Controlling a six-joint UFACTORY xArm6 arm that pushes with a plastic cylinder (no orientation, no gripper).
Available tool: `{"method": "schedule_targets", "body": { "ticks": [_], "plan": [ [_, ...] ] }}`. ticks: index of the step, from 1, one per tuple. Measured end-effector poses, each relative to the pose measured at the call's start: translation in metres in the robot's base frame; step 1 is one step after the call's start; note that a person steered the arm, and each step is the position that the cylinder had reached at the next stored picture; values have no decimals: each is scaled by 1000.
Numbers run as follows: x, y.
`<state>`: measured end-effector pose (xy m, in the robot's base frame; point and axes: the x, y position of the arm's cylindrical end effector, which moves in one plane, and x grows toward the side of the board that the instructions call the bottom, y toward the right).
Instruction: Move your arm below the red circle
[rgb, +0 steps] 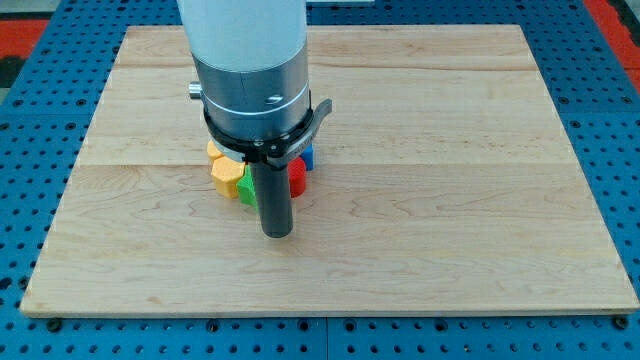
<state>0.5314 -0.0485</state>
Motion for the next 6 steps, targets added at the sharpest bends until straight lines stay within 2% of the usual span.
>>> {"method": "schedule_targets", "body": {
  "ticks": [3,6],
  "plan": [
    [0,41],
    [-35,74]
  ]
}}
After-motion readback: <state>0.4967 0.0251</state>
